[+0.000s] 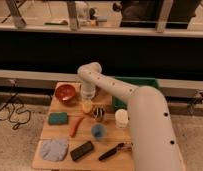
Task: Place apple in tray
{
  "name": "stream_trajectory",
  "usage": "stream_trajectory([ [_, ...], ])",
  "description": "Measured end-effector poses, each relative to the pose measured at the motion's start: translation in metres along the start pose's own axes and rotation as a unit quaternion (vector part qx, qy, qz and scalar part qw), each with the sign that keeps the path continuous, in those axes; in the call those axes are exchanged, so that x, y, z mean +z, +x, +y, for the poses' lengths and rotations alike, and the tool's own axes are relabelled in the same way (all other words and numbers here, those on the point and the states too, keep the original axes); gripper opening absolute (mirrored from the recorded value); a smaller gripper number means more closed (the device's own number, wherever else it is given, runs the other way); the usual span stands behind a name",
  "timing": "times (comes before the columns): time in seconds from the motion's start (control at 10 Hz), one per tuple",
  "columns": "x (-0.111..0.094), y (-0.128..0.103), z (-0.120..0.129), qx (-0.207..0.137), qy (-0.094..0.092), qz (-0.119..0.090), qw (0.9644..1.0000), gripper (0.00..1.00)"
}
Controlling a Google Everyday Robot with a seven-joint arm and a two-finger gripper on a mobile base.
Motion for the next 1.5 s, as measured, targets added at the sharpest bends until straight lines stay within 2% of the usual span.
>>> stream_trajectory([
  [0.2, -0.004, -0.004, 0.003, -0.006, 0.006, 0.0, 1.0, 0.33],
  [0.3, -0.015, -0.013, 0.004, -0.012, 0.017, -0.001, 0.9998, 0.18],
  [0.5, -0.024, -0.02, 0.007, -0.02, 0.027, -0.001, 0.9994, 0.08],
  [0.8, -0.042, -0.03, 0.014, -0.029, 0.046, 0.0, 0.9985, 0.07],
  [1.0, -0.069, -0.033, 0.017, -0.03, 0.071, -0.001, 0.997, 0.07],
  [1.3, -0.105, -0.025, 0.018, -0.024, 0.104, 0.003, 0.9942, 0.07],
  [1.5, -0.118, -0.02, 0.014, -0.018, 0.117, 0.005, 0.9929, 0.07],
])
